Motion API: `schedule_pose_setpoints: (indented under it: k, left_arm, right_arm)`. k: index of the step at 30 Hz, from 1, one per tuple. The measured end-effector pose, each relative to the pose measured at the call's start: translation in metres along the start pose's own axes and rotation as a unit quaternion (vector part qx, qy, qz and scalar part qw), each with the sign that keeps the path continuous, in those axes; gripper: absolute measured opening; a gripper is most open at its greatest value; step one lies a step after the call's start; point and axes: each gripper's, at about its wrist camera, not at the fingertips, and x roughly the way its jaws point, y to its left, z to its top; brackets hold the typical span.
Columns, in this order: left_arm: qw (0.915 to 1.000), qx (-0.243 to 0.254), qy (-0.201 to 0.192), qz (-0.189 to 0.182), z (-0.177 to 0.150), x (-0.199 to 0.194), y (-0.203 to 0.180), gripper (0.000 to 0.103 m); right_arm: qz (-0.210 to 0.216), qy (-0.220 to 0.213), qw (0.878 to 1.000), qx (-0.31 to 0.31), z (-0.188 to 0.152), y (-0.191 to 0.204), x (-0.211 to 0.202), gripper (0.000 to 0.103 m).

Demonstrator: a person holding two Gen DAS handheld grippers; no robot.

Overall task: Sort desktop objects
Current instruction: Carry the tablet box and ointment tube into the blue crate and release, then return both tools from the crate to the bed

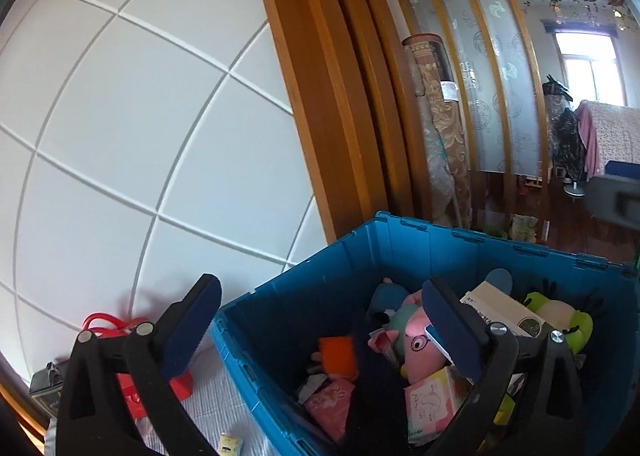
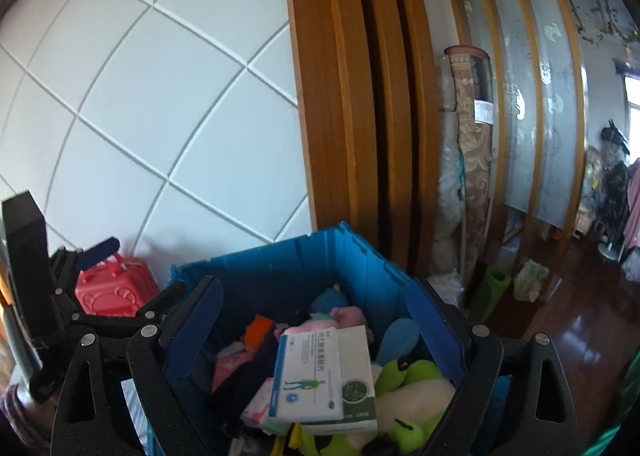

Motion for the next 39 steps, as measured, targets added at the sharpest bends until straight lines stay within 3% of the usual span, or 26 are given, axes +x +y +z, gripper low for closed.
schedule_pose_setpoints:
  k: [10,17,23,32,35,39]
  left_arm:
    - [0.9987,-0.027,-0.007,0.042,-0.035,-0.039,0.022,0.102]
    - [0.9978,-0.033,-0.012,0.057,-0.085,-0.085,0.058,0.102]
    - [0.9952,-0.029,0.004,0.093,-0.149,-0.127,0.121,0.102]
    - [0.9844,-0.040,0.083,0.150,-0.271,-0.149,0.228,0.102]
    - [0.9813,-0.050,0.109,0.151,-0.312,-0.147,0.244,0.102]
    - [0.9758,-0.068,0.142,0.152,-0.364,-0.143,0.242,0.102]
  right_arm:
    - [0.030,-0.030,0.999,-0.002,-0.025,0.004,-0.046,0.099]
    - [0.055,-0.025,0.998,-0.015,-0.051,0.055,-0.066,0.099]
    - [0.099,-0.010,0.995,-0.032,-0.082,0.123,-0.072,0.101]
    - [0.152,0.061,0.985,-0.058,-0.149,0.233,-0.035,0.101]
    - [0.164,0.083,0.980,-0.069,-0.174,0.260,-0.013,0.101]
    - [0.175,0.153,0.967,-0.104,-0.228,0.295,0.033,0.099]
